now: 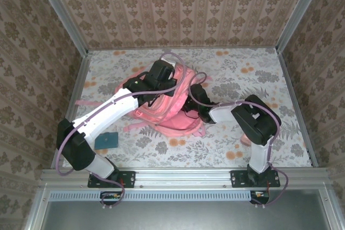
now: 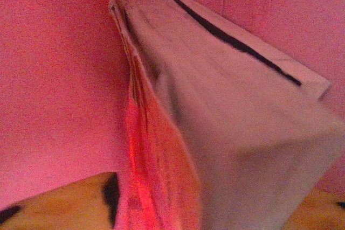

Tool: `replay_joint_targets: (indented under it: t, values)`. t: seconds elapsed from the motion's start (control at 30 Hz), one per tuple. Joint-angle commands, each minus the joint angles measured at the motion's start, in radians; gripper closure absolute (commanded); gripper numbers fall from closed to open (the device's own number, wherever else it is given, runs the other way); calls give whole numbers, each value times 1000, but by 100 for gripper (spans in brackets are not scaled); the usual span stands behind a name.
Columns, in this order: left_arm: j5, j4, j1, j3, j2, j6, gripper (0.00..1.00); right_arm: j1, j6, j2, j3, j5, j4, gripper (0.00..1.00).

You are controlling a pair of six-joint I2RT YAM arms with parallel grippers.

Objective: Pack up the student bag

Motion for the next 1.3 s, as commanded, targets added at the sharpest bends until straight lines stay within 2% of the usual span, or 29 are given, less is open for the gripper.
replay_joint_targets:
  t: [0.0, 0.17, 0.4, 0.67, 0.87, 1.0, 1.13, 1.27]
  values:
    - [-32, 70, 25, 1, -56, -17, 100, -2, 15, -47, -6, 0, 6, 29]
    - [7, 98, 44, -35, -76, -39, 99, -19, -11, -138, -50, 17, -120, 31]
    - [33, 107, 51, -44, -71, -53, 99, -19, 18, -84, -21, -57, -114, 55]
    - [81, 118, 62, -47, -68, -67, 98, -20, 30, 22, 58, -136, -45, 69]
    - [105, 121, 68, -47, -58, -77, 98, -37, -19, -40, 19, -151, -45, 67]
    - [136, 111, 78, -44, -42, -78, 98, -77, -69, -184, -76, -121, -178, 61]
    - [175, 112, 86, -41, -14, -82, 97, -144, -110, -355, -226, -142, -239, 58]
    - [219, 130, 86, -33, 40, -90, 97, -215, -177, -558, -319, -144, -394, 57]
